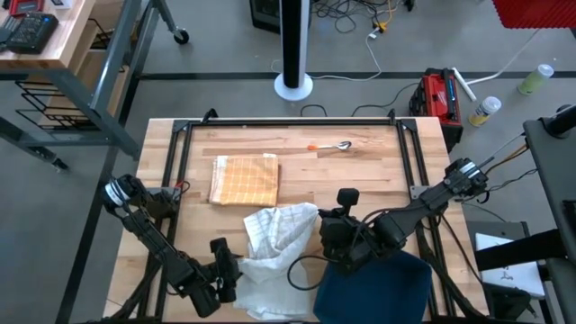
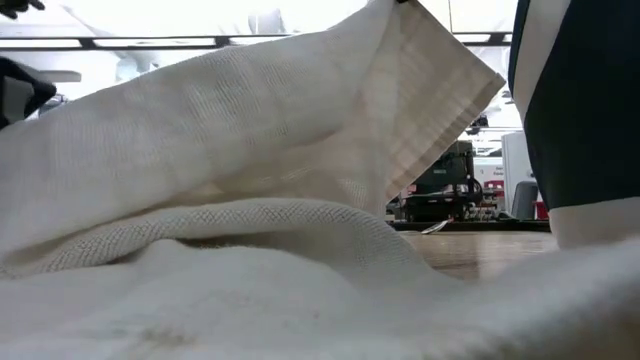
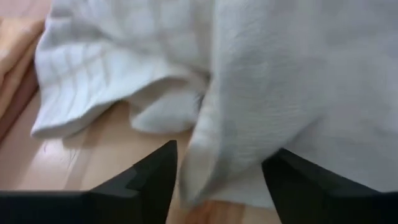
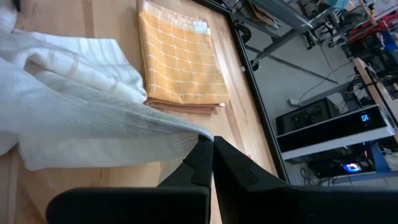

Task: Fold towel
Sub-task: Fold the white towel

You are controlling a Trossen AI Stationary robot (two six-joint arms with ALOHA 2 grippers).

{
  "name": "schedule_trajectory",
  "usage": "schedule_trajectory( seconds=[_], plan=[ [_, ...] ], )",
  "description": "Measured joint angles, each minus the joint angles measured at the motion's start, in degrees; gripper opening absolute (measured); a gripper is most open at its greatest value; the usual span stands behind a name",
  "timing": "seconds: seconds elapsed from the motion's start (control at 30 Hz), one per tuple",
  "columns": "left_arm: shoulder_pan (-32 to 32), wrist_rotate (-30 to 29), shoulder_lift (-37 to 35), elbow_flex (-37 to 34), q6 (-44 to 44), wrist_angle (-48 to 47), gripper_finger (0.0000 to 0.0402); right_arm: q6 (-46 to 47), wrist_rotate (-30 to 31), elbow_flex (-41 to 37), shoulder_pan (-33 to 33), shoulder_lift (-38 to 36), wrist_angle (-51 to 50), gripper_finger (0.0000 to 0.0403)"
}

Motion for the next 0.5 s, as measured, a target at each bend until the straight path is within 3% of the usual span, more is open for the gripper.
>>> schedule_trajectory(
  seconds=[0.1,0.23,0.37,0.5],
  plan=[
    [0.0,-1.6,-0.1,0.0,2.1,0.9,0.0153,-0.1,0.0,0.0,0.0,0.0,0.0,0.0],
    [0.0,-4.2,-0.1,1.6,2.2,-1.2,0.0024,-0.2,0.1,0.2,0.0,0.0,-0.1,0.0],
    [0.0,-7.0,-0.3,5.8,2.0,-7.8,0.0005,-1.5,0.6,1.3,0.0,-0.2,-0.6,0.0],
    [0.0,-7.0,-0.7,14.8,-3.9,-25.3,0.0001,-1.5,2.5,4.5,0.0,-0.4,-5.5,0.0]
  ],
)
